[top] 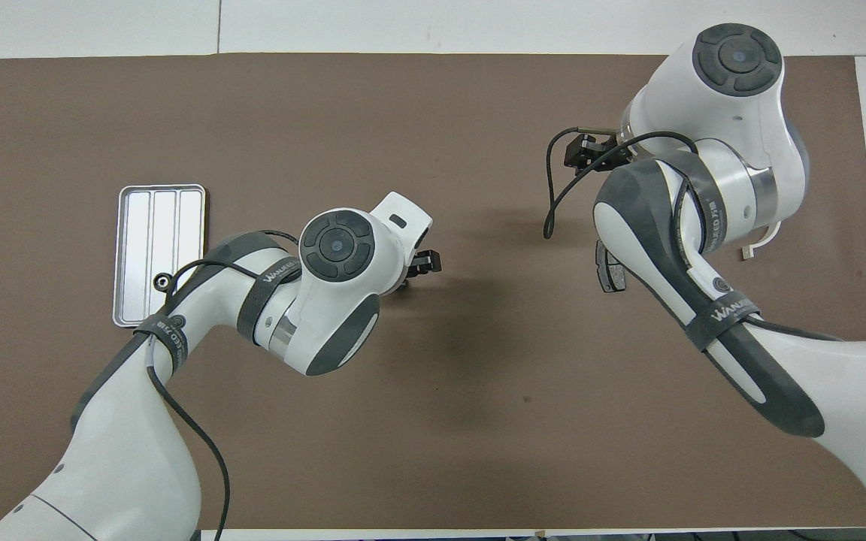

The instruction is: Pick bearing gear from pile to tray

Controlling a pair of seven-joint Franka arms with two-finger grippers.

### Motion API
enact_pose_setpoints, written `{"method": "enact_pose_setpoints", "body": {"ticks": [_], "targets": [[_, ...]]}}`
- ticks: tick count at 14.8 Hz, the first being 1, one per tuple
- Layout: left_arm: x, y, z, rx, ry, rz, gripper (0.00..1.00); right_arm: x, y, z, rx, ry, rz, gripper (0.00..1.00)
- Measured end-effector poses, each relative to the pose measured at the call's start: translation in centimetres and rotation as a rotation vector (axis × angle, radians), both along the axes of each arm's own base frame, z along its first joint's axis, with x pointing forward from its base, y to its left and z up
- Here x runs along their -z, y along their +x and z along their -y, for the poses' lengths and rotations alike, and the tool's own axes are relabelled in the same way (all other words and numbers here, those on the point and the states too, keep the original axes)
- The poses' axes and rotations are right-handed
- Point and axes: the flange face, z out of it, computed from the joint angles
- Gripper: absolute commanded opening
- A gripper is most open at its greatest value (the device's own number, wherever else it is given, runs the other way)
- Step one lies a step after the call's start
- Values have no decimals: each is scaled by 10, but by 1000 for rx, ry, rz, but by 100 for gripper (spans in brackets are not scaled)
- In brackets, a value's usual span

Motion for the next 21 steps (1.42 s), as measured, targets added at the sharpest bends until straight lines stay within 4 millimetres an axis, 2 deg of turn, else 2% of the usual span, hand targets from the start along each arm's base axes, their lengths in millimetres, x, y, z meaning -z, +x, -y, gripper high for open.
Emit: {"method": "enact_pose_setpoints", "body": {"ticks": [7, 8, 9, 12, 13, 15, 18, 20, 21], "targets": [[20, -14, 0, -7, 21, -21, 88, -17, 1, 33, -116, -29, 7, 100], [21, -17, 3, -10, 23, -24, 84, -19, 0, 36, -131, -44, 7, 100], [22, -19, 4, -11, 24, -25, 69, -22, -1, 38, -140, -49, 7, 100], [22, -19, 5, -32, 22, -25, 6, -37, -7, 52, -174, -28, 12, 100], [22, -18, 5, -37, 20, -23, 0, -44, -10, 63, -182, -30, 17, 100], [21, -17, 4, -45, 17, -20, 0, -63, -22, 81, -183, -38, 27, 100], [20, -12, -1, -61, 17, -16, 0, -99, -57, 95, -179, -27, 13, 100], [15, 1, -17, -77, 24, -11, 0, -129, -80, 99, -175, -30, 4, 100], [9, 12, -33, -67, 39, -17, 0, -143, -91, 98, -175, -32, 1, 100]]}}
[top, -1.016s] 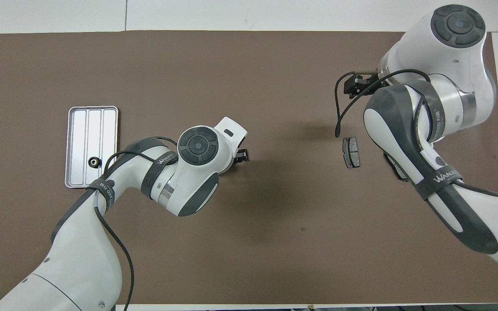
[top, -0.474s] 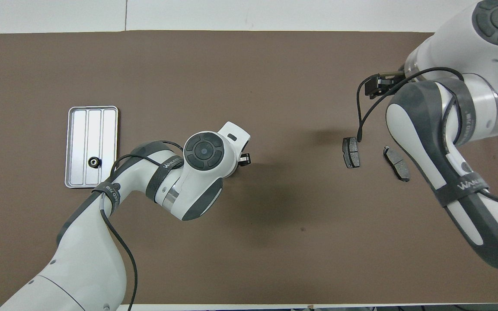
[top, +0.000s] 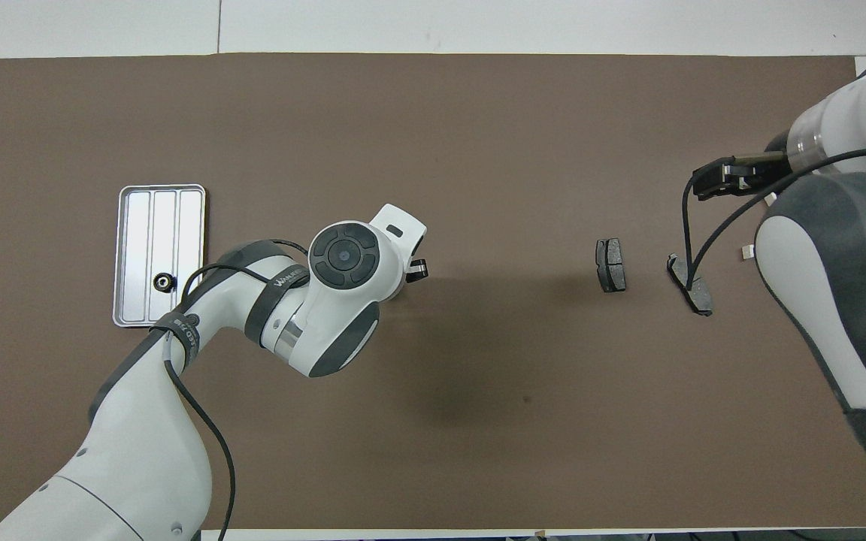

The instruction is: Pick bearing gear from pile to tray

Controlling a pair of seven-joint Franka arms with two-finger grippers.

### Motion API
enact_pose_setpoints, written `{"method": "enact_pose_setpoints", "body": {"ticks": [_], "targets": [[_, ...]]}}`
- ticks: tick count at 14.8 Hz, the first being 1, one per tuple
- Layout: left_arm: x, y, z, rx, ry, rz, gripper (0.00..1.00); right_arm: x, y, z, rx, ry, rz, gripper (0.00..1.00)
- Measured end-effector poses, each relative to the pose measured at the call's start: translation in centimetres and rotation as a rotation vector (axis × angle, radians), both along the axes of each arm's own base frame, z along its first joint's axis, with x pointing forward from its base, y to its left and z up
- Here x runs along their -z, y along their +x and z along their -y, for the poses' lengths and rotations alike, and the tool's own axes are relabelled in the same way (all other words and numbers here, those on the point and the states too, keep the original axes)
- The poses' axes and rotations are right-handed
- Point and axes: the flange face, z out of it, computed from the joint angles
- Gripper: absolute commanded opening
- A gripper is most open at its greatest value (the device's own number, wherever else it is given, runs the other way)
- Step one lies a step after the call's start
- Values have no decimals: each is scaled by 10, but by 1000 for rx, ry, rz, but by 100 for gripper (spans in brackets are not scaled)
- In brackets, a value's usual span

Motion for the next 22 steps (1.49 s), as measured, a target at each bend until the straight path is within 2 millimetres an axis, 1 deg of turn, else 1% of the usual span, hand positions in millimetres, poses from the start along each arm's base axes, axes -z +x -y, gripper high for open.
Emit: {"method": "enact_pose_setpoints", "body": {"ticks": [1, 2, 4, 5, 6, 7, 8, 9, 10, 11, 15, 18, 22], "targets": [[-13, 14, -26, 18, 21, -12, 0, -14, -11, -2, -2, -2, -1, 100], [-32, 28, -62, 36, 45, -29, 0, -26, -20, -5, -6, -4, 1, 100], [-81, 49, -150, 86, 62, -58, 0, -42, -36, -8, -9, -2, -2, 100], [-105, 54, -195, 119, 58, -65, 0, -46, -42, -9, -7, 12, -12, 100], [-124, 57, -237, 147, 55, -66, 0, -47, -47, -10, -5, 22, -27, 100], [-137, 59, -274, 167, 53, -57, 0, -48, -50, -9, -2, 26, -40, 100], [-143, 61, -304, 178, 51, -45, 0, -47, -51, -8, 1, 27, -49, 100], [-142, 63, -326, 180, 49, -35, 0, -46, -51, -7, 3, 28, -52, 100], [-137, 65, -338, 178, 47, -22, 0, -44, -51, -6, 4, 28, -55, 100], [-128, 67, -343, 176, 46, -8, 0, -43, -51, -6, 5, 28, -57, 100], [-80, 71, -335, 189, 30, 21, 0, -42, -51, -9, 5, 54, -64, 100], [-57, 78, -336, 187, 20, 39, 0, -44, -54, -13, 10, 87, -78, 100], [-33, 86, -345, 168, 10, 65, 0, -51, -58, -13, 19, 99, -80, 100]]}}
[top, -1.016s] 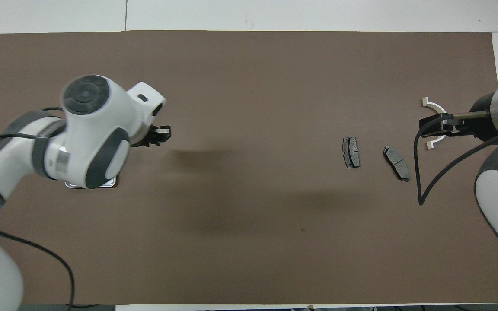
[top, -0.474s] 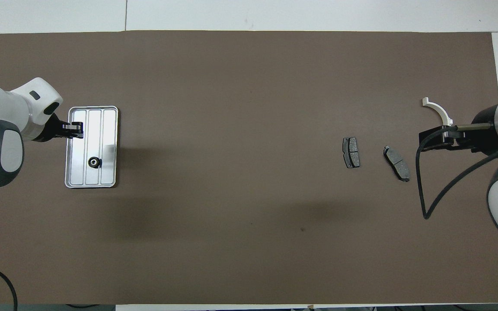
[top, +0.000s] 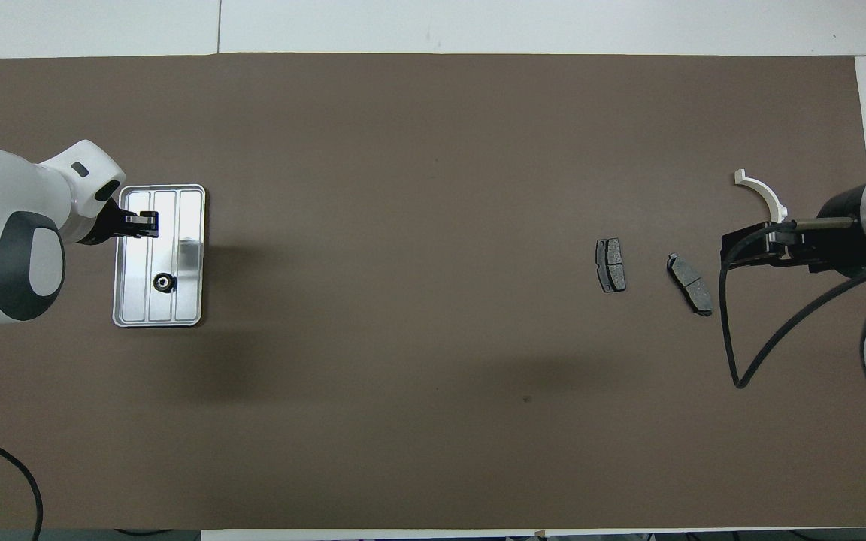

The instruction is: Pick bearing gear from pile to tray

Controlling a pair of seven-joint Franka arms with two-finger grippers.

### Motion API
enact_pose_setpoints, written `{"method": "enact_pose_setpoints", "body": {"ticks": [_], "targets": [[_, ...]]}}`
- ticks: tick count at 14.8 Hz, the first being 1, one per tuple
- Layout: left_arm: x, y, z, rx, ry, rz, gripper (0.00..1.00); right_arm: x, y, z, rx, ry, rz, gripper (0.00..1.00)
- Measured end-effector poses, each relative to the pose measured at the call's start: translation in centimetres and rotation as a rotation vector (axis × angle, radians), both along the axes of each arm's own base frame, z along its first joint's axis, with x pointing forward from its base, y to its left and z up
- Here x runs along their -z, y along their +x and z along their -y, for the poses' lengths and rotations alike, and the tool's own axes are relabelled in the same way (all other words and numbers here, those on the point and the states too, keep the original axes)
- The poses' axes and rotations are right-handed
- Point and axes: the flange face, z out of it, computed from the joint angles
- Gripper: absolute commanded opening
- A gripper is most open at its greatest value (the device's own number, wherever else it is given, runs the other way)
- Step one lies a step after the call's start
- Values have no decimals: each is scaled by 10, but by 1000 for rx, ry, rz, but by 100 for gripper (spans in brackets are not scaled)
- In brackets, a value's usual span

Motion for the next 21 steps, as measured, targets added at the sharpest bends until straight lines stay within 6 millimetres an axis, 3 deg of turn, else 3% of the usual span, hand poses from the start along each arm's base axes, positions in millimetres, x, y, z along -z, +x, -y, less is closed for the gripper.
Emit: {"method": "enact_pose_setpoints", "body": {"ticks": [4, 14, 15, 16, 19, 21], "targets": [[23, 5, -4, -9, -12, 7, 0, 0, 0, 1, 3, 0, 0, 100], [41, -5, -3, -5, -14, -7, 0, -8, -1, 3, 0, -26, 19, 100], [41, -5, -3, -5, -14, -6, 27, -9, -1, 3, -1, -27, 20, 100], [41, -5, -3, -4, -14, -6, 71, -9, -2, 3, -1, -28, 20, 100], [41, -5, -2, 12, -14, -7, 93, -9, -2, 3, -1, -28, 21, 100], [19, 5, -5, 17, -9, -14, 100, -9, -2, 3, -1, -28, 21, 100]]}}
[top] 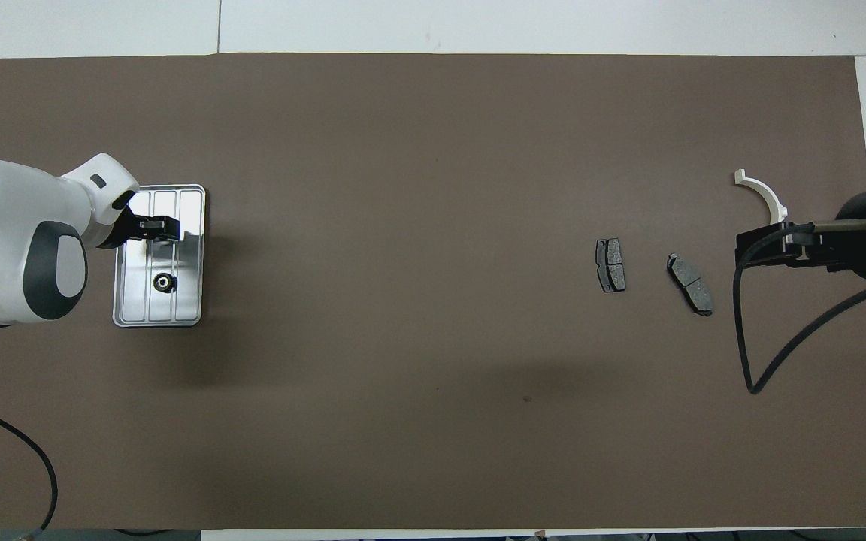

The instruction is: Pick bearing gear from pile to tray

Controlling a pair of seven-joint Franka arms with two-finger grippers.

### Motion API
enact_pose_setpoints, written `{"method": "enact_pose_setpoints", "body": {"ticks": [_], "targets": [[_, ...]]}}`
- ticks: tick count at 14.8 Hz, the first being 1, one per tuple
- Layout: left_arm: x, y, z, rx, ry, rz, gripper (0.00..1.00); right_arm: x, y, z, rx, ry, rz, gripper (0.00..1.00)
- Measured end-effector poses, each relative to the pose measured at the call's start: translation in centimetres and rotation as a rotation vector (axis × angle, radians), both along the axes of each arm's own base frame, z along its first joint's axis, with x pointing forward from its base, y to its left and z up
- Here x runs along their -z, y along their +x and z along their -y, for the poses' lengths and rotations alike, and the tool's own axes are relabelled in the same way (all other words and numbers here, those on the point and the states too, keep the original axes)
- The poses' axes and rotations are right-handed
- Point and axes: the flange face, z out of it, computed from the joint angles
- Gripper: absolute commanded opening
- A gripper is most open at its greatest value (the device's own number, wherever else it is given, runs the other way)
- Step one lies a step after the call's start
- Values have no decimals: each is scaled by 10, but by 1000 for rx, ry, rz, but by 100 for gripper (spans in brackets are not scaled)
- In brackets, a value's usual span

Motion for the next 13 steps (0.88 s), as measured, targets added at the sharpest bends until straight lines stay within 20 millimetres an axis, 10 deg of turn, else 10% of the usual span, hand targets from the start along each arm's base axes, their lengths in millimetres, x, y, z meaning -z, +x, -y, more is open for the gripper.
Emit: {"method": "enact_pose_setpoints", "body": {"ticks": [3, 7, 10, 13], "targets": [[-126, 29, -9, -8, 19, 19, 100, 0, 0, 0, 0, 0, 0, 100], [-267, 6, -11, -75, 44, 95, 100, 0, 0, 0, 0, 0, 0, 100], [-315, -25, -3, -185, 50, 117, 100, 0, 0, 1, 3, 0, 1, 100], [-319, -31, -1, -224, 58, 102, 100, 0, 0, 6, 10, 0, 1, 100]]}}
